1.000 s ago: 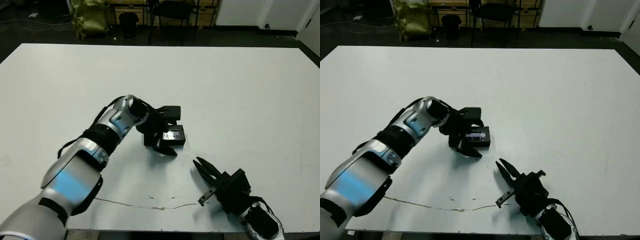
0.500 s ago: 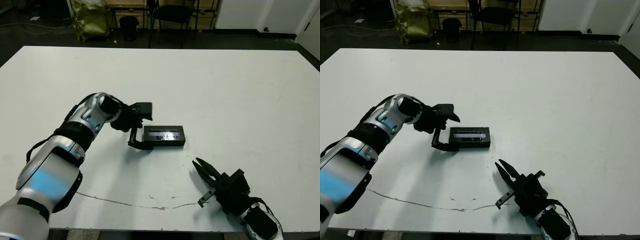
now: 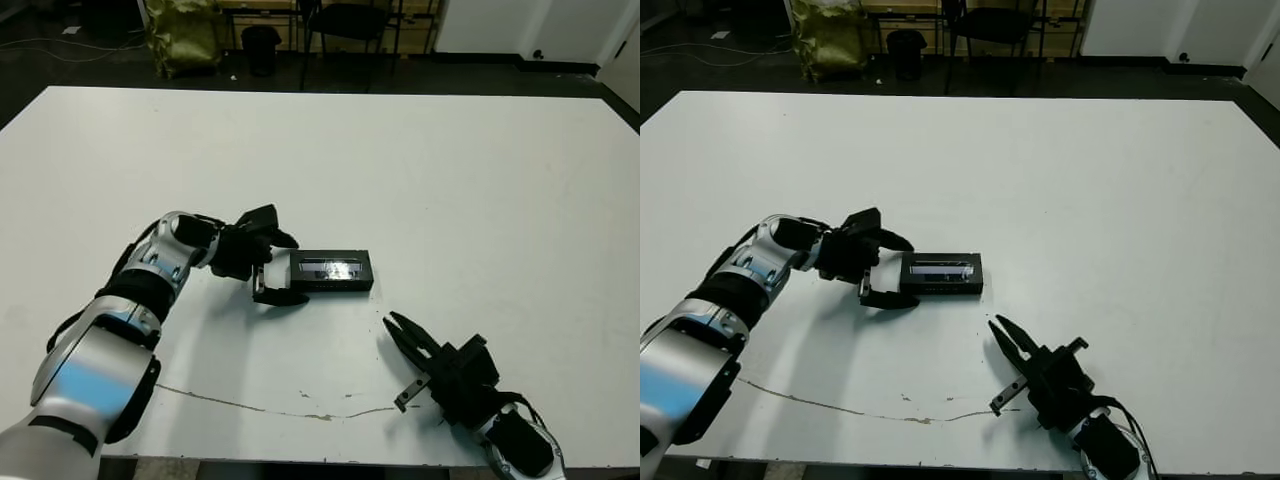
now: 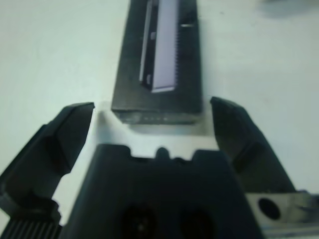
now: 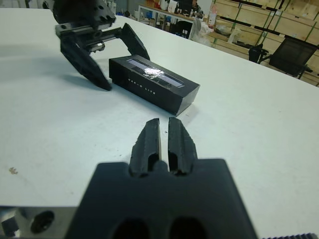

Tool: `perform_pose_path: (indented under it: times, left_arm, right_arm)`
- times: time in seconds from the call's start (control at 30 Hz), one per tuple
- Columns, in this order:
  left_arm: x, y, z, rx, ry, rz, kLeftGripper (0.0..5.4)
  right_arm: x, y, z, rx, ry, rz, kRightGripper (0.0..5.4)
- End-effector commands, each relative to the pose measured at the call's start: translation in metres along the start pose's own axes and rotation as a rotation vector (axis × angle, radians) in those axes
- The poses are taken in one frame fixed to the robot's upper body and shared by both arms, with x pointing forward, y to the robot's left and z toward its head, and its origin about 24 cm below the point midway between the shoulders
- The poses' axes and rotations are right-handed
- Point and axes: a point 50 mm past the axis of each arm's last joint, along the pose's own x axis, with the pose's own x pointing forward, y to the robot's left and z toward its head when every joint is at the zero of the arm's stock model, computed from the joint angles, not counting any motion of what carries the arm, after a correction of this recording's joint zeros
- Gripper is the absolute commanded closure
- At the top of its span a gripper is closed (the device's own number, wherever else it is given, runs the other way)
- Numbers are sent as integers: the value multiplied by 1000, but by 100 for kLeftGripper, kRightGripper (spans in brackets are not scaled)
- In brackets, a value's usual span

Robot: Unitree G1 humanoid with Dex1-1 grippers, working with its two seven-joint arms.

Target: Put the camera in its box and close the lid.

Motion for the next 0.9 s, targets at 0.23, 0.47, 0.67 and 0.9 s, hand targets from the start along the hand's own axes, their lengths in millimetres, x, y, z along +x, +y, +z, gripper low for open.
perform_pose_path:
  times: [0.23, 0.47, 0.67, 0.9]
  left_arm:
    - [-71, -54, -44, -115, 185, -209, 2]
    - [-85, -88, -77, -233, 178, -127, 2]
    - [-111, -90, -88, -281, 66, 240, 12]
    - [-125, -63, -32, -490, -419, 752, 164]
  right_arm:
    - [-5, -1, -7, 12, 73, 7, 540]
    - [-5, -3, -5, -20, 74, 7, 540]
    - [-7, -3, -6, 13, 87, 1, 540]
    - [-5, 1, -7, 37, 85, 3, 540]
